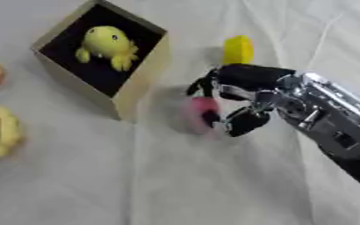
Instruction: Pick up objects on the table and place them in the box.
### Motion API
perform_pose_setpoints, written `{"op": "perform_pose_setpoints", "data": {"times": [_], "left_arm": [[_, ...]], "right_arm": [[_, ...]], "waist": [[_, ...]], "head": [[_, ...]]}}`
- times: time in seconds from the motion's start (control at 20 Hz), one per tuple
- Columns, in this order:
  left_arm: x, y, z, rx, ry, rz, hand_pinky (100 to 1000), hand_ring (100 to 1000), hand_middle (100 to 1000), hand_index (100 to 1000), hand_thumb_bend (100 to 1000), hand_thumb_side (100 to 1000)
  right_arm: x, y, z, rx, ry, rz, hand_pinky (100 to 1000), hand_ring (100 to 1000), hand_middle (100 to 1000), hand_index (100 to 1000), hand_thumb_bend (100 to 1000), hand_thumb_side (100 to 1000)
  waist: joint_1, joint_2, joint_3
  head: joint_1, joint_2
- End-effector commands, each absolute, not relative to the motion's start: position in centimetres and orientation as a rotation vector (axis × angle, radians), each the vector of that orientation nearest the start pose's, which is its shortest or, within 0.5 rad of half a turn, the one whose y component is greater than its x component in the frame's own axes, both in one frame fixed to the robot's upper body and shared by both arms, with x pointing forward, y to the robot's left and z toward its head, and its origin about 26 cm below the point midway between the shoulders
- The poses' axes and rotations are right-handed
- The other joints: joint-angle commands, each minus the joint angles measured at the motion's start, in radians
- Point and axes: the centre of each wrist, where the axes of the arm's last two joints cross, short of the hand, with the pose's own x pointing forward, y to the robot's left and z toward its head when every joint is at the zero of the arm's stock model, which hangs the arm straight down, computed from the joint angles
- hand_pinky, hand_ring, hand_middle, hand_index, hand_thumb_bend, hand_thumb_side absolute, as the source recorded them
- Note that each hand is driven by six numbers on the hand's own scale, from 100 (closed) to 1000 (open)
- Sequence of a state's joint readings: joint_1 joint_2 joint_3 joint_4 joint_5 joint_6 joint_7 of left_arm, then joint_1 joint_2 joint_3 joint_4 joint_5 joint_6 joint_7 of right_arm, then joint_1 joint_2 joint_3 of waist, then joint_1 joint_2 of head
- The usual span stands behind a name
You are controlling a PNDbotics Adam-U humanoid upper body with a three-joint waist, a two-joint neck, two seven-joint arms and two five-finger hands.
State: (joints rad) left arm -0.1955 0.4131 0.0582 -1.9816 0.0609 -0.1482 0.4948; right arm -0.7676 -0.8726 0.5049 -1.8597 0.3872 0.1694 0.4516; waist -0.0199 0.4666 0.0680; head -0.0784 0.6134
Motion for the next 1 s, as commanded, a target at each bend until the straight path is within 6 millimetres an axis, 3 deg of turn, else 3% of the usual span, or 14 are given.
{"op": "perform_pose_setpoints", "data": {"times": [0.05, 0.4, 0.7, 1.0], "left_arm": [[28.7, 30.0, 18.9, 0.463, -2.392, 0.170, 908, 840, 831, 909, 251, 730], [28.7, 30.1, 18.9, 0.469, -2.390, 0.160, 909, 840, 832, 908, 249, 727], [28.7, 30.1, 18.9, 0.474, -2.389, 0.158, 909, 840, 832, 908, 249, 727], [28.9, 29.9, 19.4, 0.456, -2.405, 0.113, 907, 837, 831, 906, 250, 725]], "right_arm": [[31.6, -22.7, 30.6, -0.745, -1.739, 1.634, 795, 738, 492, 542, 100, 100], [30.8, -22.2, 34.3, -0.757, -1.869, 1.506, 764, 676, 421, 435, 100, 100], [31.3, -21.9, 35.4, -0.765, -1.900, 1.489, 764, 676, 419, 433, 100, 100], [33.5, -20.0, 37.0, -0.809, -1.951, 1.475, 765, 679, 443, 463, 100, 100]], "waist": [[0.001, -0.032, -0.002], [-0.002, -0.045, -0.005], [-0.003, -0.048, -0.007], [-0.028, -0.054, 0.029]], "head": [[0.005, -0.010], [0.001, -0.002], [0.002, 0.001], [-0.035, -0.004]]}}
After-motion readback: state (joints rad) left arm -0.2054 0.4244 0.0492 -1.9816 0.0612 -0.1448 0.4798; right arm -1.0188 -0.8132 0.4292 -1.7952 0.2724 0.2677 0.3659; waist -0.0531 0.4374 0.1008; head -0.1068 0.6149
